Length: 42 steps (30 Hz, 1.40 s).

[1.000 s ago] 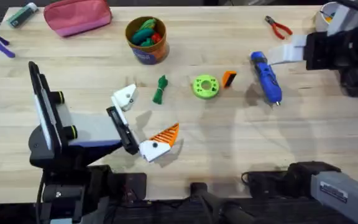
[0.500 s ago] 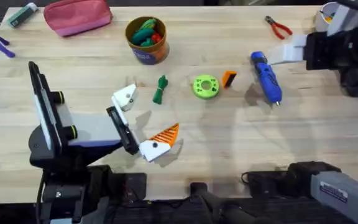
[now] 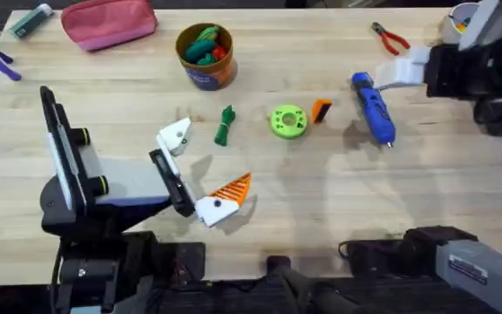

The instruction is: Pick up the gripper from the table and insert it into the empty holder that is missing its gripper. Then pick up a screw, insert it into the mounting hole, and use the screwdriver to tighten it. Finally, clean up the table by picking up the vegetable and placing it into the bucket.

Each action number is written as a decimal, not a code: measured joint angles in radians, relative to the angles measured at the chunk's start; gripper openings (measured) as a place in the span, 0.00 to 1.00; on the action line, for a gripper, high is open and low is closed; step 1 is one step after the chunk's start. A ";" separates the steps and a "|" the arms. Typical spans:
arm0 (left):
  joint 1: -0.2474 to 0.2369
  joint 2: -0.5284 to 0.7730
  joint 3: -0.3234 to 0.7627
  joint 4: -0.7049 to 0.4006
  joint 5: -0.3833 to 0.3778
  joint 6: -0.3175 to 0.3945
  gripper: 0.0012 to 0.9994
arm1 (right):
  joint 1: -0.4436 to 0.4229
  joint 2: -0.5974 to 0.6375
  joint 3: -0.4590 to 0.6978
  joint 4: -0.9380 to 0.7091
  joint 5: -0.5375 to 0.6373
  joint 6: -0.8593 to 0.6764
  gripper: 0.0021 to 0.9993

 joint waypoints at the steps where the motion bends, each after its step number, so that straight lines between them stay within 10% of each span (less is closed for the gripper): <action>1: 0.000 0.000 0.000 0.000 0.000 0.000 0.99 | 0.009 0.001 0.000 -0.010 0.000 0.011 0.99; 23: 0.000 0.000 0.000 0.000 0.000 0.000 0.99 | 0.292 0.363 0.246 -0.195 0.012 0.155 0.99; 42: 0.000 0.000 0.000 0.000 0.000 0.000 0.99 | 0.302 0.611 0.333 -0.166 0.012 0.194 0.99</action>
